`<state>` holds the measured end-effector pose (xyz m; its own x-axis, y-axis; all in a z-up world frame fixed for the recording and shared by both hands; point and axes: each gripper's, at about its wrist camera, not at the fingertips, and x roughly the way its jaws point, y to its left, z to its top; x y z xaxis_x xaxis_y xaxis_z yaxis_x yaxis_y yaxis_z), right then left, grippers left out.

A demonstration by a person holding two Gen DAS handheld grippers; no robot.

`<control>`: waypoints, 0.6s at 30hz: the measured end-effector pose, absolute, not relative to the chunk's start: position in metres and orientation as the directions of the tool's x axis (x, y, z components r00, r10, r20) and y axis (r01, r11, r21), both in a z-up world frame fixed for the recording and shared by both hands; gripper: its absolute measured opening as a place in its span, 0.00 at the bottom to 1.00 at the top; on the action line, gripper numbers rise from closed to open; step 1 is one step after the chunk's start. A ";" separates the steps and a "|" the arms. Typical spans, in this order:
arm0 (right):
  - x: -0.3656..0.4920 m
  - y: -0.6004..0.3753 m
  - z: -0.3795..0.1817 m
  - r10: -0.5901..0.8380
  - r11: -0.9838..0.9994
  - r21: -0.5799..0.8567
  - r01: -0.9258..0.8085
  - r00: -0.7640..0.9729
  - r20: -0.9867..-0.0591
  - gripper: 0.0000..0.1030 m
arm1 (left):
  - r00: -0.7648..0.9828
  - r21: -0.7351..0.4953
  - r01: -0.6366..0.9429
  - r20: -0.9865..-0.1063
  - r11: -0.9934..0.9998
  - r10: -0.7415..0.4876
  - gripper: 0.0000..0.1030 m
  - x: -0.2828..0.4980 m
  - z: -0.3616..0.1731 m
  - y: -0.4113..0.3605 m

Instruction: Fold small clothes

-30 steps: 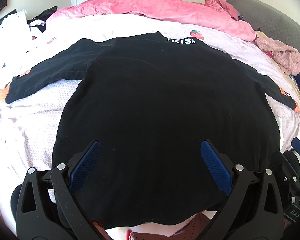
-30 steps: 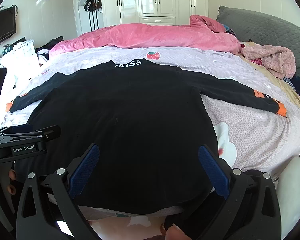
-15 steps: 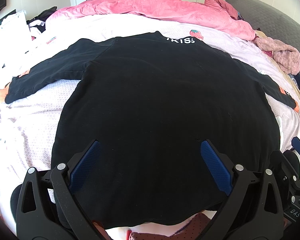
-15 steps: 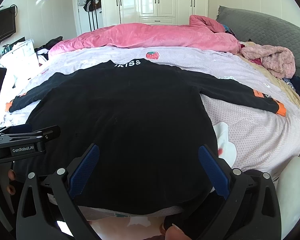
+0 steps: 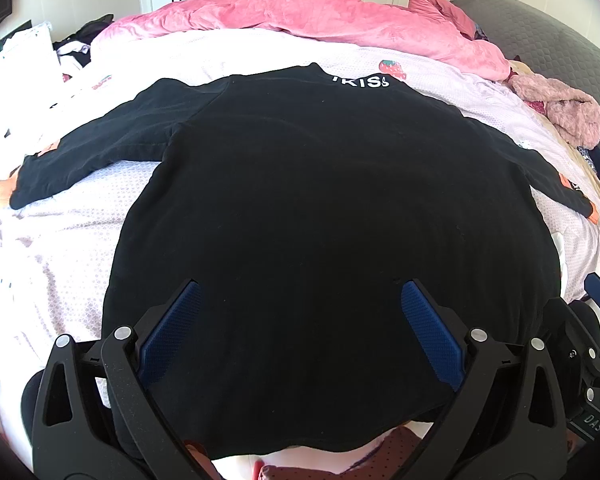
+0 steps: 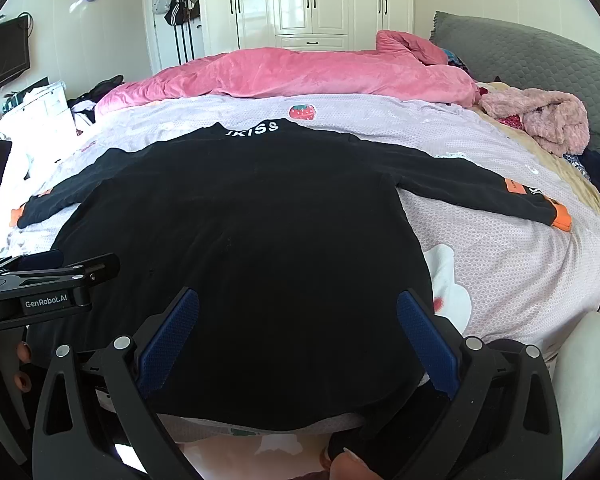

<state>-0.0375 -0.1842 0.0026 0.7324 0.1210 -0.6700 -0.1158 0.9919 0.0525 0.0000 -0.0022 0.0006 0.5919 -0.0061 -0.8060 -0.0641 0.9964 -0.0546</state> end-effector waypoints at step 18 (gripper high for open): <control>-0.021 -0.196 0.009 0.090 0.996 0.053 -0.074 0.737 -0.670 0.96 | 0.606 -0.047 -0.058 -0.795 0.997 -0.002 0.91 0.015 0.008 -0.010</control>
